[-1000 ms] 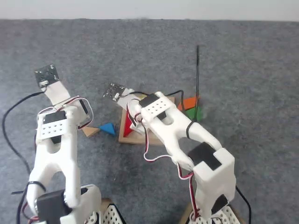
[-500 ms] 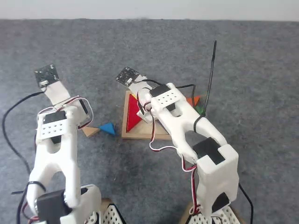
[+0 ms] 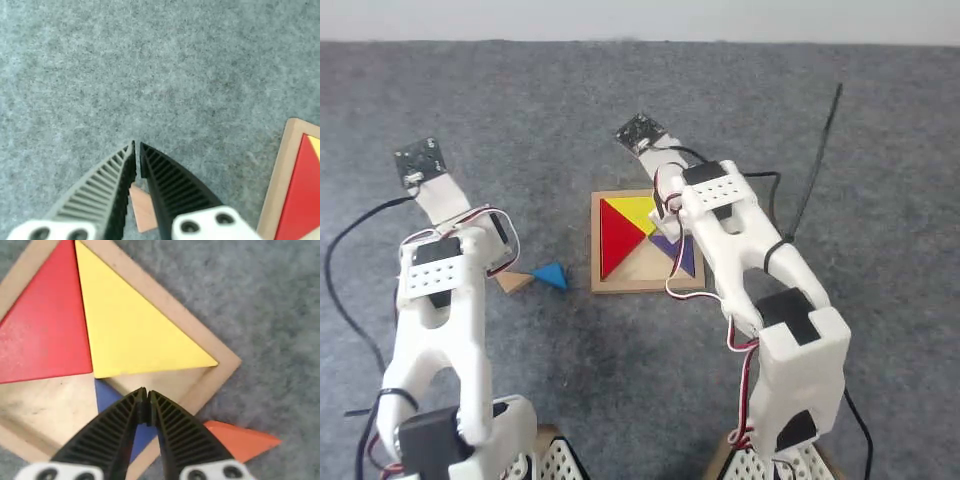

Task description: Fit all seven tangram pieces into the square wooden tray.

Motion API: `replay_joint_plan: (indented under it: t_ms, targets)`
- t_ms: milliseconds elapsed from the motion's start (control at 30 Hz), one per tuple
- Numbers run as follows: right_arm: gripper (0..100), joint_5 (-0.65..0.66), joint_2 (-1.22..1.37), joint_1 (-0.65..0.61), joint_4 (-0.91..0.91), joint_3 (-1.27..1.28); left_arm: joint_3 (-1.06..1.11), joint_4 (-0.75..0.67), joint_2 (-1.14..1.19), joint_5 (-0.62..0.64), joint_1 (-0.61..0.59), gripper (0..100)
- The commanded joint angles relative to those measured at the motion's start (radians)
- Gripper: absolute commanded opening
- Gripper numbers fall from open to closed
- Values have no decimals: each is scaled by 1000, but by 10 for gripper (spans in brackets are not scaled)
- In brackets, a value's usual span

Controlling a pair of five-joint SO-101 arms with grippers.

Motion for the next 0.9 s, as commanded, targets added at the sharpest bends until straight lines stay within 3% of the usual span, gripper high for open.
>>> replay_joint_plan:
  t_ms: [0,167,300,467,667,767,867]
  targets:
    - [7,-9,-90,18,-12,-51,-22,-20,-44,-11,8,13]
    - [7,-6,-81,36,-4,-44,-8,-15,-52,-11,14,13]
    - [7,32,-133,96,124,-43,33,71,-126,-100,115,13]
    - [7,74,-400,194,228,97,206,71,-353,-198,265,12]
    - [7,-5,-567,189,4,528,335,75,-566,-250,505,12]
    - [7,-14,-570,186,-150,678,331,68,-522,-252,671,12]
    - [7,-23,-590,200,-193,720,283,9,-402,-198,721,12]
